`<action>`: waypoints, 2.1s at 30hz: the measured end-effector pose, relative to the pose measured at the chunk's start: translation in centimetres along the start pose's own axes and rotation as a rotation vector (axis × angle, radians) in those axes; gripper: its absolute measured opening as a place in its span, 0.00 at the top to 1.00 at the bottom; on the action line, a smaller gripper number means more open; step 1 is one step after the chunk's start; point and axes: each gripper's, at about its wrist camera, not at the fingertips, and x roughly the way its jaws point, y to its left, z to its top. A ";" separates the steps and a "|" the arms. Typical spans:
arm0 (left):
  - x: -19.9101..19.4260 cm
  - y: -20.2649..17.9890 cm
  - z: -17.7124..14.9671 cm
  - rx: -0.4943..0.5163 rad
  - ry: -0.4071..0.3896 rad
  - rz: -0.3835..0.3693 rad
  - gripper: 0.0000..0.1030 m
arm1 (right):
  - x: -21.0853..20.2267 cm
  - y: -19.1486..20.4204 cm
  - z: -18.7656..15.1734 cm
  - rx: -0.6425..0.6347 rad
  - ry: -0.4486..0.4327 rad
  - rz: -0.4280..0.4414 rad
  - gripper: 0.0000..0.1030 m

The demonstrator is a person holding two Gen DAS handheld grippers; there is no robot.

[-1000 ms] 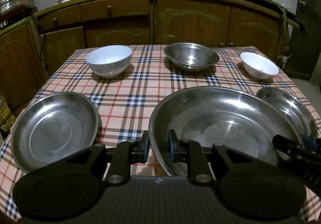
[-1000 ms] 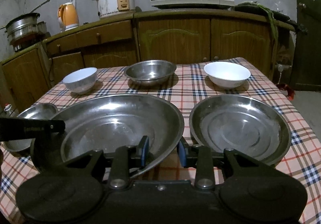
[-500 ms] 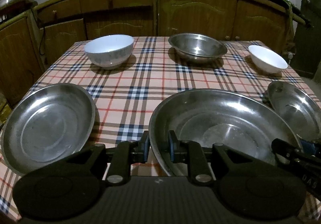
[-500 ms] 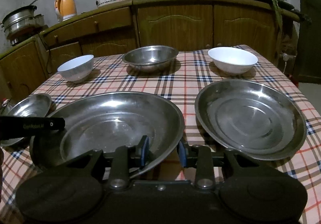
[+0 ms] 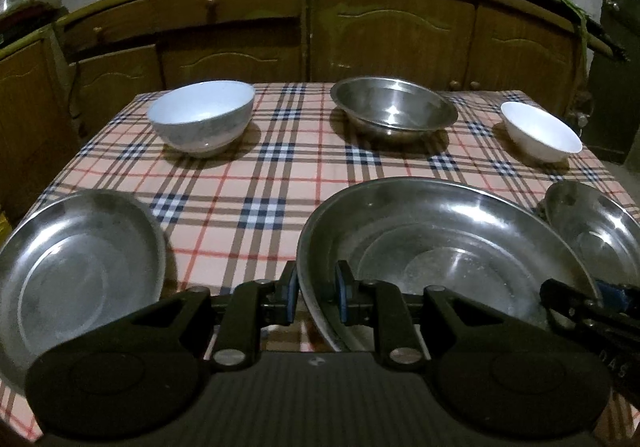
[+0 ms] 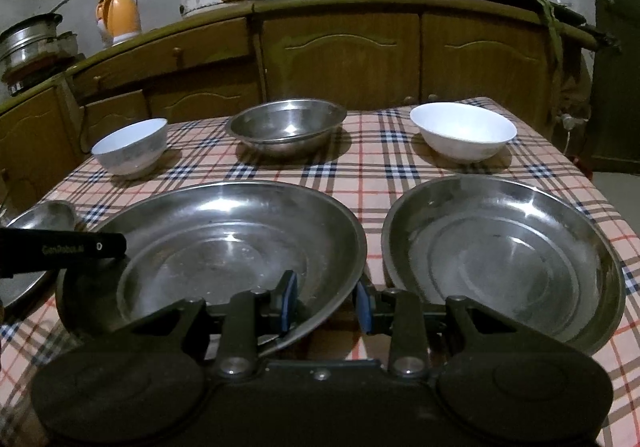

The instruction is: Organize plates and bowls

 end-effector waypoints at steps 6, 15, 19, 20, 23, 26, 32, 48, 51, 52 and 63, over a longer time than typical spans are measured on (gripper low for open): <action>1.0 -0.3 0.1 0.006 0.009 -0.005 0.81 | 0.9 -0.3 0.0 0.006 0.013 -0.010 0.62; 2.0 -0.2 -0.2 -0.006 0.039 -0.003 0.80 | 1.6 -0.3 -0.2 -0.011 0.033 -0.015 0.62; 2.2 0.0 -0.5 -0.027 0.064 -0.011 0.79 | 1.7 -0.3 -0.3 -0.014 0.050 -0.013 0.60; 2.3 0.1 -0.6 -0.036 0.072 -0.013 0.78 | 1.8 -0.4 -0.4 -0.011 0.052 -0.012 0.60; 2.2 0.1 -0.8 -0.036 0.086 -0.007 0.77 | 1.6 -0.4 -0.5 -0.009 0.049 -0.020 0.59; 1.7 0.2 -0.8 -0.038 0.088 0.010 0.72 | 1.0 -0.4 -0.3 -0.009 0.032 -0.024 0.48; 0.5 0.8 -0.6 -0.060 0.095 0.034 0.60 | -0.7 -0.6 0.4 -0.017 -0.002 -0.029 0.47; -2.4 -5.2 1.0 -0.025 0.043 -0.092 0.58 | -6.0 -7.4 1.3 0.078 -0.081 -0.146 0.41; -2.3 -7.4 1.3 0.004 0.044 -0.141 0.58 | -6.4 -9.7 1.1 0.113 -0.080 -0.179 0.40; -2.2 -8.3 1.3 0.016 0.045 -0.159 0.57 | -6.5 -10.5 1.1 0.123 -0.080 -0.189 0.39; -0.5 -15.3 0.0 0.076 0.132 -0.312 0.54 | -5.3 -18.0 0.7 0.192 -0.036 -0.238 0.32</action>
